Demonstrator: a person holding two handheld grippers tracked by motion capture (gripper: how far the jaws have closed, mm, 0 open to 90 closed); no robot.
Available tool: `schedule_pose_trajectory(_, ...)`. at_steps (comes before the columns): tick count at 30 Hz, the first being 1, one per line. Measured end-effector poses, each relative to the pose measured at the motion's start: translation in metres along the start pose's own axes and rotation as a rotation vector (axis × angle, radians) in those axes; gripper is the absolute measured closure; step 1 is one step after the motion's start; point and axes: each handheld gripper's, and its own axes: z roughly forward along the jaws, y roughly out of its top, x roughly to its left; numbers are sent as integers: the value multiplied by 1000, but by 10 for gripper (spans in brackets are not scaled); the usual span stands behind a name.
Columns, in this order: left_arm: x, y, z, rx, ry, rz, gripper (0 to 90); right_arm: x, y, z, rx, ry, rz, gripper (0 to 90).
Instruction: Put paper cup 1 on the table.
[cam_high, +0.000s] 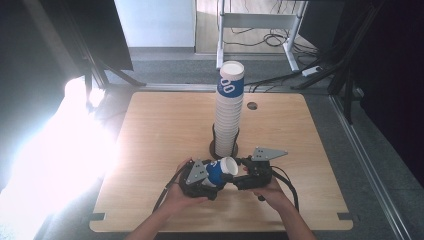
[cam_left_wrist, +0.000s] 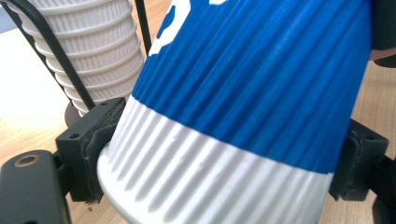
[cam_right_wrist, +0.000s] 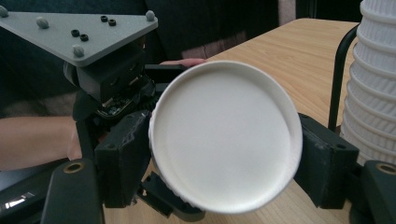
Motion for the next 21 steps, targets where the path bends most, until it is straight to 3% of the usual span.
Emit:
schedule_pose_trajectory(4,4,0,-4,6,6,9,130,0,0,-1,2,1,-1,229)
schedule_pose_trajectory(12,11,-2,-10,82,27,68,131,-1,4,-8,-8,-11,-15,216)
schedule_pose_trajectory(21,12,-3,-12,170,39,138,132,1,3,-9,49,-31,-45,193)
